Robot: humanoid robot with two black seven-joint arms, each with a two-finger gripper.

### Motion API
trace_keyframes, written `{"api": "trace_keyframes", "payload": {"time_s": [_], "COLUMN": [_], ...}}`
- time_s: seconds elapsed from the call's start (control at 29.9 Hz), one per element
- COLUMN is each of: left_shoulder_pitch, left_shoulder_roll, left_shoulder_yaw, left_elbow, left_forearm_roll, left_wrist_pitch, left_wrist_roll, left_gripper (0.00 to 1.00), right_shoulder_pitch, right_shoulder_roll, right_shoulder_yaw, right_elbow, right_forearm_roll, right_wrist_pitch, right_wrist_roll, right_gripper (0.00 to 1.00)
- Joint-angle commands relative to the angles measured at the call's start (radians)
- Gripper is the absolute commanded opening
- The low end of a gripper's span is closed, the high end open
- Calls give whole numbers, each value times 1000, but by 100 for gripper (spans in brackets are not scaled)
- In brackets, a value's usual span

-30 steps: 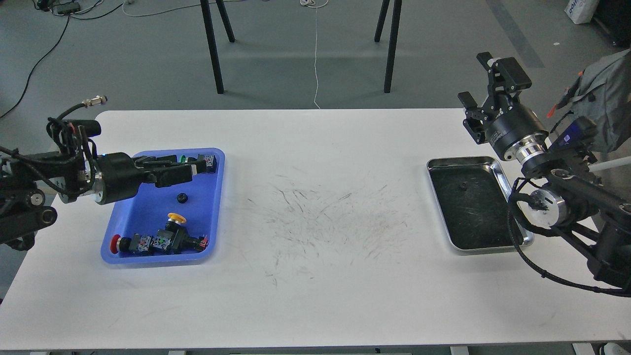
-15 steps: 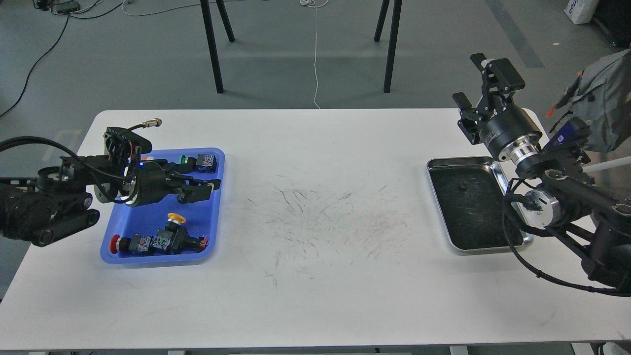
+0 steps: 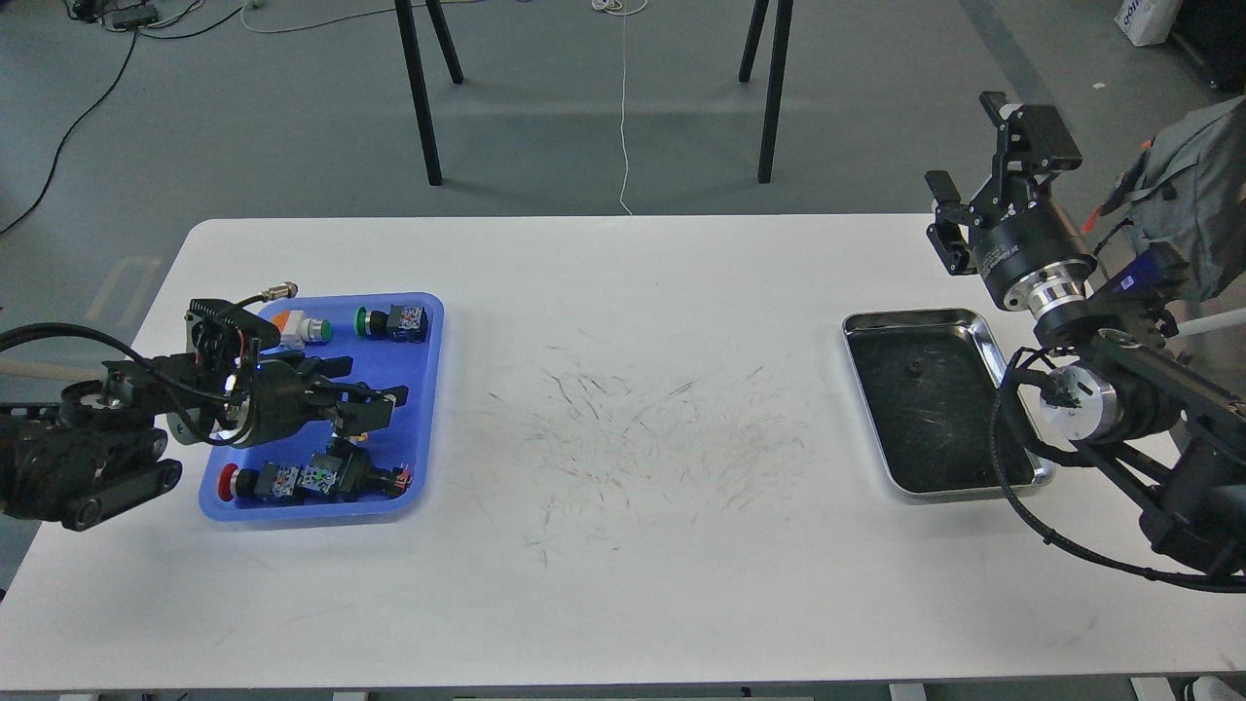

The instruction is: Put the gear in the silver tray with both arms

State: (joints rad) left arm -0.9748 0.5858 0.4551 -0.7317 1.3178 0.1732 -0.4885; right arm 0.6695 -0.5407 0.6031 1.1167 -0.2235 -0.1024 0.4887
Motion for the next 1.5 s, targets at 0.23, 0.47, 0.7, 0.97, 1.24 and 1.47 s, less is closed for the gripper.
{"api": "trace_keyframes", "payload": {"time_s": [0.23,0.47,0.7,0.97,1.24,1.47], "left_shoulder_pitch": [24,38,41,41,42,44], "left_shoulder_roll": [-7,-11,-12,-12,-40,-40], "left_shoulder_yaw": [4,2,-1,2,4,10], "left_elbow": [52,72,84,77,67,75], "left_forearm_roll": [1,0,0,1,0,1], "left_wrist_pitch": [19,26,34,43,52,55], "left_wrist_roll": [0,0,0,0,0,0], "left_gripper": [82,73,65,65,65,62], "right_shoulder_pitch": [-7,-7,-7,-10,-10,-10], "right_shoulder_roll": [-1,1,1,5,13,13], "right_shoulder_yaw": [4,3,1,-5,-11,-14], "right_elbow": [3,2,0,-1,-3,-3], "right_forearm_roll": [3,1,0,-2,-7,-7], "right_wrist_pitch": [0,0,1,0,-2,-2], "right_wrist_roll": [0,0,0,0,0,0], "right_gripper": [95,95,95,95,95,95]}}
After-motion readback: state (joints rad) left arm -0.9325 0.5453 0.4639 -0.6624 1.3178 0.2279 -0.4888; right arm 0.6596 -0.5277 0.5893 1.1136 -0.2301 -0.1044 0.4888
